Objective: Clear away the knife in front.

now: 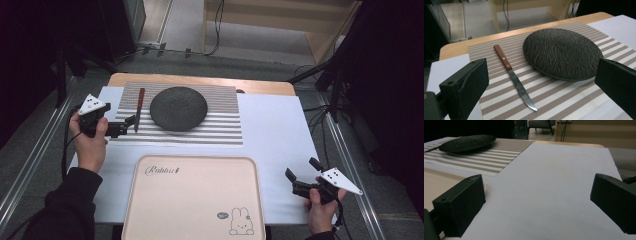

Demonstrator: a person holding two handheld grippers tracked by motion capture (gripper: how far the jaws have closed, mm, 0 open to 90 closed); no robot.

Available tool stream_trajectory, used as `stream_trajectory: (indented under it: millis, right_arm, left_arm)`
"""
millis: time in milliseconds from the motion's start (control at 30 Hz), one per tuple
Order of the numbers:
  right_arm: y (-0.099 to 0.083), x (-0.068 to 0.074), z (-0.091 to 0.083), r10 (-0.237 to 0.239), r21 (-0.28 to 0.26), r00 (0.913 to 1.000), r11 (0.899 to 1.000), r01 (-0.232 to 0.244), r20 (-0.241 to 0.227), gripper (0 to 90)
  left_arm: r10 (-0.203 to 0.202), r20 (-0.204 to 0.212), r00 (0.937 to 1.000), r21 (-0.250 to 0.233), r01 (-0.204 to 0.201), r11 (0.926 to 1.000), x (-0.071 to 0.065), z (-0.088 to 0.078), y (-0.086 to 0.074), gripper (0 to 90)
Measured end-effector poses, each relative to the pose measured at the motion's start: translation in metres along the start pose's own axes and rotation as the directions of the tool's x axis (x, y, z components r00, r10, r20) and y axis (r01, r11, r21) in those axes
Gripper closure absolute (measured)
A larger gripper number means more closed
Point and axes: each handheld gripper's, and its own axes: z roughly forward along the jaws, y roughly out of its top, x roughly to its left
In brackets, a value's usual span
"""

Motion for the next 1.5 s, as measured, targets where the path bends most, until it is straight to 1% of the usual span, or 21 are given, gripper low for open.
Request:
stream_trajectory:
  millis: [267, 433, 733, 767, 800, 833, 900, 933, 1067, 1100, 1133, 1167, 1200, 1233, 1267, 1333, 1367, 1400, 1433, 1467, 1500]
  right_arm:
    - [0.0, 0.0, 0.0, 0.002, -0.003, 1.0, 1.0, -0.002, 0.0, 0.0]
    - [0.0, -0.001, 0.0, 0.002, -0.004, 1.0, 1.0, -0.002, -0.001, 0.0]
    - [0.0, -0.001, -0.001, 0.005, -0.005, 1.0, 1.0, -0.005, -0.001, 0.0]
    - [0.0, -0.001, -0.001, 0.005, -0.005, 1.0, 1.0, -0.005, -0.002, 0.0]
    - [0.0, -0.001, -0.001, 0.005, -0.004, 1.0, 1.0, -0.005, -0.001, 0.0]
    - [0.0, -0.001, -0.001, 0.005, -0.006, 1.0, 1.0, -0.005, -0.002, 0.0]
    - [0.0, -0.001, -0.001, 0.006, -0.006, 1.0, 1.0, -0.006, -0.002, 0.0]
    - [0.0, -0.001, -0.001, 0.006, -0.006, 1.0, 1.0, -0.006, -0.002, 0.0]
    - [0.0, -0.001, -0.001, 0.007, -0.005, 1.0, 1.0, -0.007, -0.001, 0.0]
    - [0.0, -0.001, -0.001, 0.007, -0.007, 1.0, 1.0, -0.007, 0.0, 0.0]
    - [0.0, -0.001, -0.001, 0.007, -0.007, 1.0, 1.0, -0.007, 0.0, 0.0]
    - [0.0, -0.001, -0.001, 0.008, -0.008, 1.0, 1.0, -0.008, 0.001, 0.0]
    - [0.0, -0.001, -0.001, 0.008, -0.008, 1.0, 1.0, -0.008, 0.0, 0.0]
    - [0.0, -0.001, -0.001, 0.008, -0.008, 1.0, 1.0, -0.008, 0.0, 0.0]
    - [0.0, -0.001, -0.001, 0.007, -0.007, 1.0, 1.0, -0.007, 0.0, 0.0]
    - [0.0, -0.001, -0.001, 0.007, -0.008, 1.0, 1.0, -0.007, 0.0, 0.0]
    - [0.0, -0.001, -0.001, 0.008, -0.008, 1.0, 1.0, -0.008, 0.0, 0.0]
    - [0.0, -0.001, -0.001, 0.008, -0.008, 1.0, 1.0, -0.008, 0.0, 0.0]
    - [0.0, -0.001, -0.001, 0.008, -0.01, 1.0, 1.0, -0.008, -0.001, 0.0]
    - [0.0, -0.001, -0.001, 0.008, -0.01, 1.0, 1.0, -0.008, -0.001, 0.0]
    - [0.0, -0.001, -0.001, 0.009, -0.01, 1.0, 1.0, -0.009, -0.002, 0.0]
  left_arm:
    - [-0.027, -0.003, 0.9996, 0.064, 0.027, 0.9976, 0.011, 0.022, 0.007, 0.0]
    - [-0.071, -0.021, 0.9973, 0.133, 0.073, 0.9884, 0.024, 0.041, 0.012, 0.0]
    - [-0.117, -0.052, 0.9918, 0.197, 0.125, 0.9725, 0.04, 0.059, 0.019, 0.0]
    - [-0.123, -0.055, 0.9909, 0.209, 0.132, 0.9689, 0.042, 0.062, 0.02, 0.0]
    - [-0.136, -0.035, 0.9901, 0.243, 0.14, 0.96, 0.046, 0.068, 0.022, 0.0]
    - [-0.136, -0.035, 0.9901, 0.243, 0.14, 0.96, 0.046, 0.068, 0.022, 0.0]
    - [-0.142, -0.036, 0.9892, 0.292, 0.147, 0.9452, 0.051, 0.078, 0.024, 0.9]
    - [-0.142, -0.036, 0.9892, 0.292, 0.147, 0.9452, 0.051, 0.078, 0.024, 2.0]
    - [-0.158, -0.068, 0.9851, 0.329, 0.172, 0.9285, 0.054, 0.088, 0.027, 5.6]
    - [-0.163, -0.08, 0.9833, 0.356, 0.181, 0.9165, 0.055, 0.095, 0.027, 8.1]
    - [-0.163, -0.08, 0.9833, 0.356, 0.181, 0.9165, 0.055, 0.095, 0.027, 10.3]
    - [-0.17, -0.101, 0.9802, 0.373, 0.196, 0.9069, 0.055, 0.1, 0.027, 13.1]
    - [-0.177, -0.103, 0.9788, 0.38, 0.203, 0.9023, 0.055, 0.103, 0.026, 13.9]
    - [-0.177, -0.103, 0.9788, 0.38, 0.203, 0.9023, 0.055, 0.103, 0.026, 16.1]
    - [-0.181, -0.124, 0.9755, 0.396, 0.216, 0.8926, 0.055, 0.108, 0.026, 18.4]
    - [-0.19, -0.13, 0.973, 0.393, 0.227, 0.8912, 0.056, 0.11, 0.026, 26.1]
    - [-0.215, -0.146, 0.9657, 0.395, 0.256, 0.8822, 0.056, 0.115, 0.025, 29.0]
    - [-0.215, -0.146, 0.9657, 0.395, 0.256, 0.8822, 0.056, 0.115, 0.025, 31.8]
    - [-0.22, -0.155, 0.9631, 0.41, 0.265, 0.8728, 0.056, 0.12, 0.021, 34.2]
    - [-0.22, -0.155, 0.9631, 0.41, 0.265, 0.8728, 0.056, 0.12, 0.021, 36.0]
    - [-0.22, -0.162, 0.9618, 0.415, 0.269, 0.8691, 0.057, 0.123, 0.02, 39.5]
